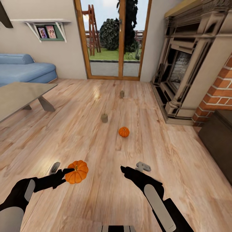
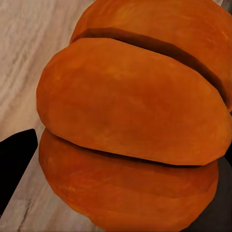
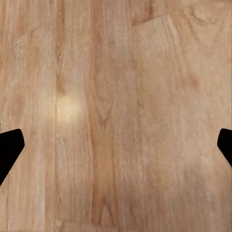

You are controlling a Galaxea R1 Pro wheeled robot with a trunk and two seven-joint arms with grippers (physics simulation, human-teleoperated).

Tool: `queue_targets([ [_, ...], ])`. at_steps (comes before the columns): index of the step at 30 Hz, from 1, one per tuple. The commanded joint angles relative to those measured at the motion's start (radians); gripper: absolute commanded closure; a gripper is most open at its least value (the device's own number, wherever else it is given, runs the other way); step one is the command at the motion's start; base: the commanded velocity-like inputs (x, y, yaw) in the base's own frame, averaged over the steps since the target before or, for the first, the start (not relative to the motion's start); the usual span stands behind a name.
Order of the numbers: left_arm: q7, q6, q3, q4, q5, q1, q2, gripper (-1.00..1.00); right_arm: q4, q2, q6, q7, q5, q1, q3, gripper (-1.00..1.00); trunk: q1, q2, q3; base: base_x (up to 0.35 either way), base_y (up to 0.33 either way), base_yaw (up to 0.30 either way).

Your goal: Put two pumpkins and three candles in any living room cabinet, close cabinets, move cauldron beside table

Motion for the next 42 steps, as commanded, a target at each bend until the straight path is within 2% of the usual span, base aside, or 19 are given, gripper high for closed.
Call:
queue_targets([
  [1,0.001,0.003,0.0,0.0,0.007,0.0,0.0,1.0,0.001,0.0,-0.001,0.009,0.002,0.0,0.001,-1.0,0.0,0.0,0.0,0.318,-0.016,0.0],
  [8,0.001,0.003,0.0,0.0,0.007,0.0,0.0,1.0,0.001,-0.002,-0.002,0.061,0.005,0.001,-0.007,-1.0,0.0,0.0,0.0,0.318,-0.004,0.0],
  [13,0.001,0.003,0.0,0.0,0.007,0.0,0.0,1.0,0.001,-0.003,0.0,0.073,0.002,0.001,-0.011,-1.0,0.0,0.0,0.0,0.322,0.0,0.0],
  [15,0.001,0.004,0.0,0.0,0.007,0.0,0.0,1.0,0.001,-0.013,0.001,0.098,0.0,0.0,-0.025,-1.0,0.0,0.0,0.0,0.325,0.0,0.0],
  [17,0.001,0.003,0.0,0.0,0.007,0.0,0.0,1.0,0.002,-0.023,0.002,0.149,-0.001,0.003,-0.056,-1.0,0.0,0.0,0.0,0.325,0.0,0.0],
  [18,0.001,0.004,0.0,0.0,0.007,0.0,0.0,1.0,0.002,-0.032,0.003,0.199,-0.002,0.005,-0.086,-1.0,0.0,0.0,0.0,0.325,0.0,0.0],
  [19,0.001,0.004,0.0,0.0,0.007,0.0,0.0,1.0,0.003,-0.044,0.006,0.292,-0.002,0.005,-0.142,-1.0,0.0,0.0,0.0,0.325,0.0,0.0],
  [20,0.001,0.004,0.0,0.0,0.007,0.0,0.0,1.0,0.004,-0.048,0.007,0.326,-0.002,0.005,-0.162,-1.0,0.0,0.0,0.0,0.325,0.0,0.0],
  [21,0.001,0.004,0.0,0.0,0.007,0.0,0.0,1.0,0.009,-0.061,0.01,0.433,-0.003,0.005,-0.223,-1.0,0.0,0.0,0.0,0.325,0.0,0.0],
  [22,0.001,0.004,0.0,0.0,0.007,0.0,0.0,1.0,0.013,-0.068,0.012,0.502,-0.004,0.005,-0.258,-1.0,0.0,0.0,0.0,0.325,0.0,0.0],
  [23,0.001,0.004,0.0,0.0,0.007,0.0,0.0,1.0,0.021,-0.073,0.014,0.568,-0.004,0.005,-0.288,-1.0,0.0,0.0,0.0,0.325,0.0,0.0],
  [27,0.001,0.004,0.0,0.0,0.007,0.0,0.0,1.0,0.076,-0.079,0.033,0.728,-0.003,0.005,-0.365,-1.0,0.0,0.0,0.0,0.325,0.0,0.0],
  [31,0.0,0.005,0.001,0.0,0.008,0.0,0.0,1.0,0.119,-0.076,0.038,0.756,-0.003,0.005,-0.398,-1.0,0.0,0.0,0.0,0.325,0.001,0.0],
  [36,-0.001,0.008,0.002,0.0,0.009,0.0,0.002,1.0,0.203,-0.075,0.054,0.76,-0.003,0.003,-0.404,-1.0,0.0,0.0,0.0,0.325,0.051,0.0],
  [42,-0.028,0.049,0.002,0.0,0.013,0.0,0.037,1.0,0.253,-0.075,0.085,0.758,-0.002,-0.001,-0.406,-1.0,0.0,0.0,0.0,0.325,0.077,0.0],
])
